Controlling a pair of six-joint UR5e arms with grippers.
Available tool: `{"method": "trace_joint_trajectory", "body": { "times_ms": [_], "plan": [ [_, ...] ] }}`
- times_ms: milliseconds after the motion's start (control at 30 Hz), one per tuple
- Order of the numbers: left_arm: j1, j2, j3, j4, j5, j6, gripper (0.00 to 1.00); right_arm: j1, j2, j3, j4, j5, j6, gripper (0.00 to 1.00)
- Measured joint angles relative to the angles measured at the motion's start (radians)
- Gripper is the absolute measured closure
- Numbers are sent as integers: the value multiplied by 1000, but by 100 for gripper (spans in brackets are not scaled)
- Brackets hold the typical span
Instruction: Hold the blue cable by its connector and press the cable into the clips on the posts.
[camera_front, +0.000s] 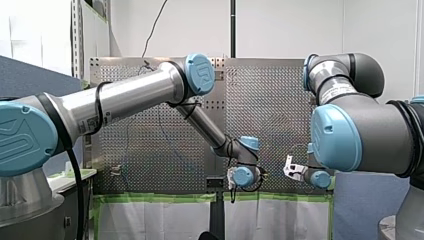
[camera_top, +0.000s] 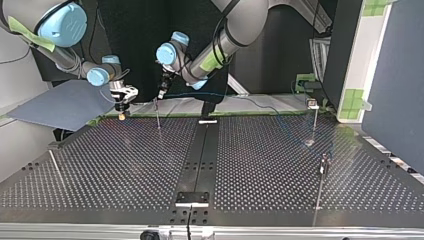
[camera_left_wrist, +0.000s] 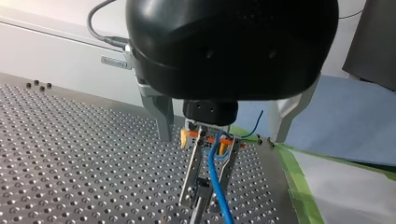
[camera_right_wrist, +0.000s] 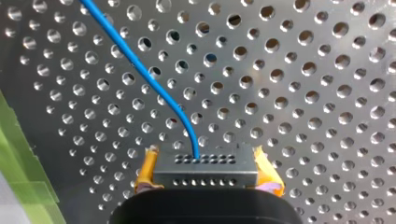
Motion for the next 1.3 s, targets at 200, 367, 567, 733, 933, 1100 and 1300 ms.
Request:
{"method": "trace_joint_trajectory", "body": {
  "times_ms": [200, 367, 567, 733, 933, 1100, 1300],
  "plan": [
    [2, 0, -1, 0, -1, 0, 1, -1, 0, 0, 0, 2, 0, 100],
    [3, 0, -1, 0, -2, 0, 1, -1, 0, 0, -1, 1, -1, 100],
    [3, 0, -2, 0, -2, 0, 1, -2, 0, 0, -1, 1, -1, 100],
    [3, 0, -5, 0, -2, 0, 1, -2, 0, 0, 4, 3, -6, 100],
    [3, 0, -6, -9, -2, 0, 1, -8, -1, 17, 22, 10, -41, 100],
    [5, 1, -12, -21, -2, 1, 1, -16, -5, 48, 13, -3, -74, 100],
    [4, 3, -40, -33, -3, 6, 1, -25, -43, 102, -20, -17, -91, 100]
  ]
}}
